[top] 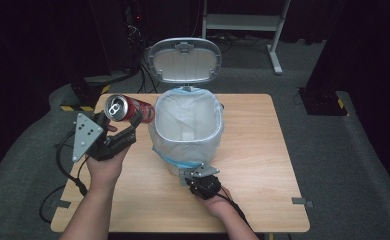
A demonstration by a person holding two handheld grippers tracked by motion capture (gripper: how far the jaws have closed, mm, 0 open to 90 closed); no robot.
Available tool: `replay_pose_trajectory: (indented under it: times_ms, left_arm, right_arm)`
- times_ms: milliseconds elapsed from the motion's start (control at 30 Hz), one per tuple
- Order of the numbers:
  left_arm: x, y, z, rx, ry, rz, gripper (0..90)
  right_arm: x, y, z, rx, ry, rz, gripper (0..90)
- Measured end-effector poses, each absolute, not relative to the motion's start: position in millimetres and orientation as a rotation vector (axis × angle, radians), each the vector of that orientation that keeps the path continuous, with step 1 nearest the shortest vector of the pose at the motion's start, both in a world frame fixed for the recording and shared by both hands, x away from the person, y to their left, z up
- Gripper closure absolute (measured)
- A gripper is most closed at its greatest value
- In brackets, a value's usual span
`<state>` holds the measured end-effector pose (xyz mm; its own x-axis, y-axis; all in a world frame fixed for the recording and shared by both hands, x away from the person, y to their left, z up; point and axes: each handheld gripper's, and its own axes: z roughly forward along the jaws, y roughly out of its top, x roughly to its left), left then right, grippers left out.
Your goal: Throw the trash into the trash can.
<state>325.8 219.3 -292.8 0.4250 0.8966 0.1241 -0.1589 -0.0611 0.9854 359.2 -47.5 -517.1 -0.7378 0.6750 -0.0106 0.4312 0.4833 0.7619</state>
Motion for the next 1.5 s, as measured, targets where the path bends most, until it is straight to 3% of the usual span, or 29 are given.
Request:
replay_pose_trajectory:
  times_ms: [933, 1500]
  left_arm:
    - [383.0, 137.4, -287.2, 1.453, 0.666, 0.884, 33.9]
    - [399.7, 133.9, -285.6, 1.479, 0.679, 0.815, 33.2]
  right_arm:
    - [359.1, -47.7, -517.2, 0.932, 2.427, 1.121, 68.0]
    - [358.7, -47.6, -517.1, 0.937, 2.428, 1.118, 67.8]
